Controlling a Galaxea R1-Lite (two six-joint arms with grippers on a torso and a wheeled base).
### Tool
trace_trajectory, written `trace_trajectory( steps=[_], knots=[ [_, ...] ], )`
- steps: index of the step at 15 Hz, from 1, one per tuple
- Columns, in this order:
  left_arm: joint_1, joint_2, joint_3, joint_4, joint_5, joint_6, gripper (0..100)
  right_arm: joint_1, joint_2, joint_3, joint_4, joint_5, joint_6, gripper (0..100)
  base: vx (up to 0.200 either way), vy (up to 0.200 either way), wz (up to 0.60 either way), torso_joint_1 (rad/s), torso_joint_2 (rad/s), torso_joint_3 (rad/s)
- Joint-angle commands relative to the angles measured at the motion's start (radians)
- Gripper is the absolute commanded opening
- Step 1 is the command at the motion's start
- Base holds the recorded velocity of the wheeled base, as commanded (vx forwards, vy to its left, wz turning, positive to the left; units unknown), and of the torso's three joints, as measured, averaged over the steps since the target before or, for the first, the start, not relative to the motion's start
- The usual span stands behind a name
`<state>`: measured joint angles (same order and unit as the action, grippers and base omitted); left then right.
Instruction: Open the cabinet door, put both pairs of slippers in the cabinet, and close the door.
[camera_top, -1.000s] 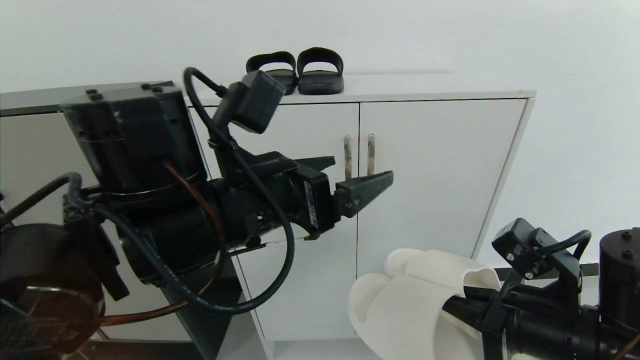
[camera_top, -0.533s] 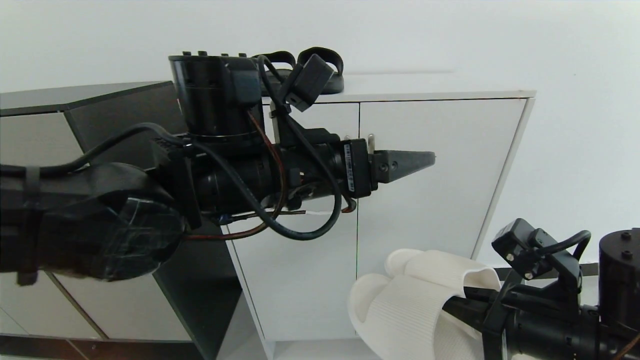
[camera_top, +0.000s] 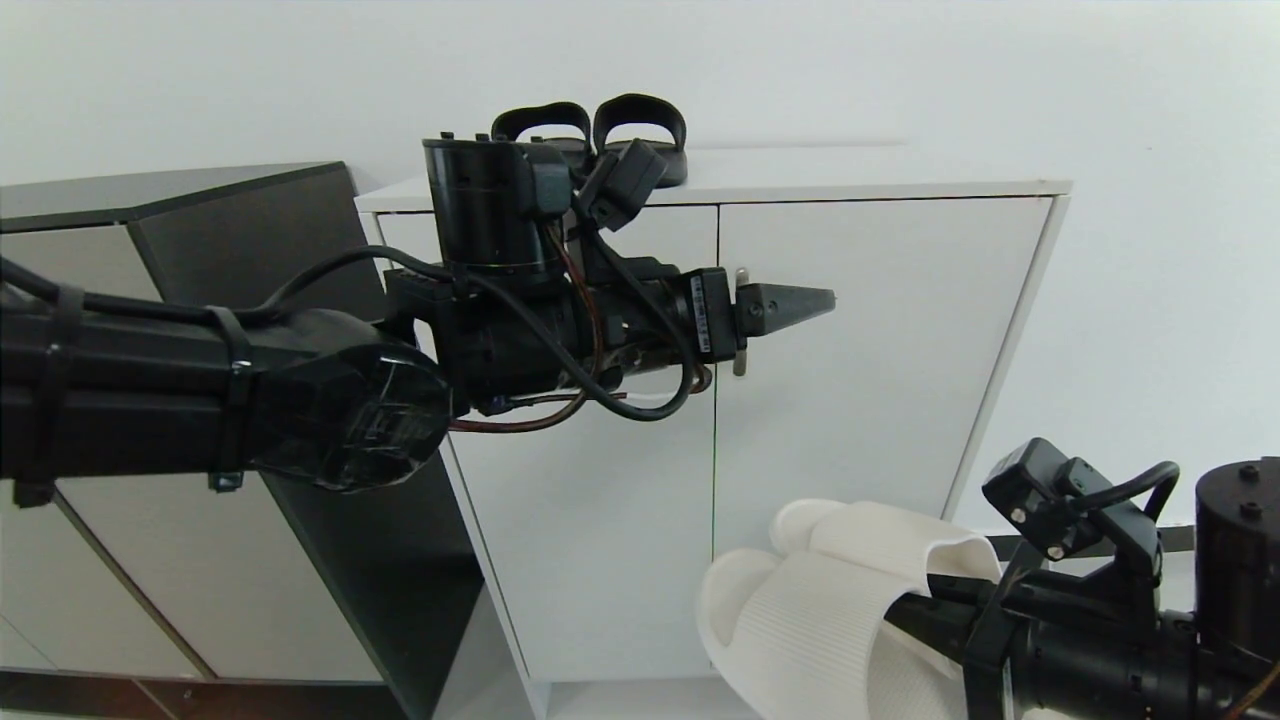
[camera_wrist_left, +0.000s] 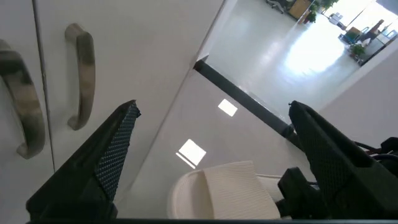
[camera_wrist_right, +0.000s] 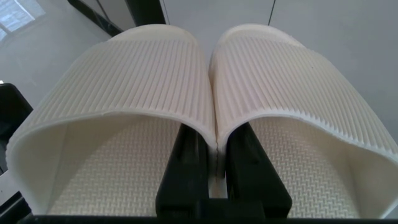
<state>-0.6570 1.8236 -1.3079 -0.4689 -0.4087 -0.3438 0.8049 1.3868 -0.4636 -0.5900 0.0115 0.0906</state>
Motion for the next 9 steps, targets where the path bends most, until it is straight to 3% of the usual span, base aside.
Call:
trace_trajectory(
  steps=[1,4,9],
  knots=[
    [0.002,0.028,-0.017,0.0,0.021,0.012,100,0.0,0.001,0.0,-0.001,0.001,0.0,0,0.0,0.0,0.0,0.0,0.0,0.0],
    [0.0,0.083,-0.076,0.0,0.131,0.016,100,0.0,0.0,-0.001,-0.001,-0.001,0.0,0,0.0,0.0,0.0,0.0,0.0,0.0],
    [0.002,0.111,-0.117,0.006,0.16,0.016,100,0.0,0.0,-0.001,-0.001,-0.002,0.0,0,0.0,0.0,0.0,0.0,0.0,0.0]
  ],
)
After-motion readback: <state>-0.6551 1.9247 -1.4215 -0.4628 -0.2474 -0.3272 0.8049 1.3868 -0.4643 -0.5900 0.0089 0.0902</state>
